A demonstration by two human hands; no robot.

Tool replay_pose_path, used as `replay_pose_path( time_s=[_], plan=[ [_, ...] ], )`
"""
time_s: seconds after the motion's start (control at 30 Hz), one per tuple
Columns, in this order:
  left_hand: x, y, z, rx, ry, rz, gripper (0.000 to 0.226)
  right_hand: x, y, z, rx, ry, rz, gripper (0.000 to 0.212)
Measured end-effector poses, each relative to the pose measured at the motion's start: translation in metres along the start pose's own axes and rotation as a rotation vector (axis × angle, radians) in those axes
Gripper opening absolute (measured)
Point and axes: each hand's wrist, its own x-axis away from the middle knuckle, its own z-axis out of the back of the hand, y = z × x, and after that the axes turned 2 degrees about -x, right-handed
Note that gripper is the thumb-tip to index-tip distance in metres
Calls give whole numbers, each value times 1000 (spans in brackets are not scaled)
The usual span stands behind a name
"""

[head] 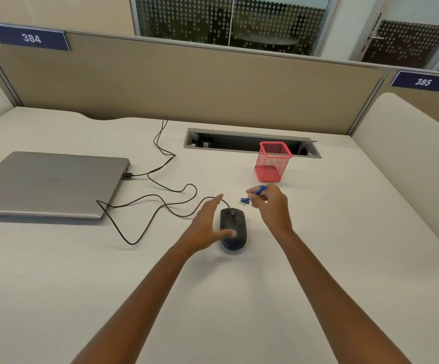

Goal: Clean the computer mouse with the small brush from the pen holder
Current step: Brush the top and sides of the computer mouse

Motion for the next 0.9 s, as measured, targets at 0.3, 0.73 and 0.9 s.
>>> replay_pose_path(
  time_s=[0.3, 0.73, 0.9],
  plan=[
    [2, -18, -14, -103, -185, 49, 119, 6, 22, -8, 45, -49, 45, 10],
    [-1, -21, -17, -53, -117, 2, 106, 55, 30, 27, 95, -204, 158, 14],
    [1, -20, -18, -28, -108, 9, 111, 66, 40, 39, 15, -169, 67, 16]
  ],
)
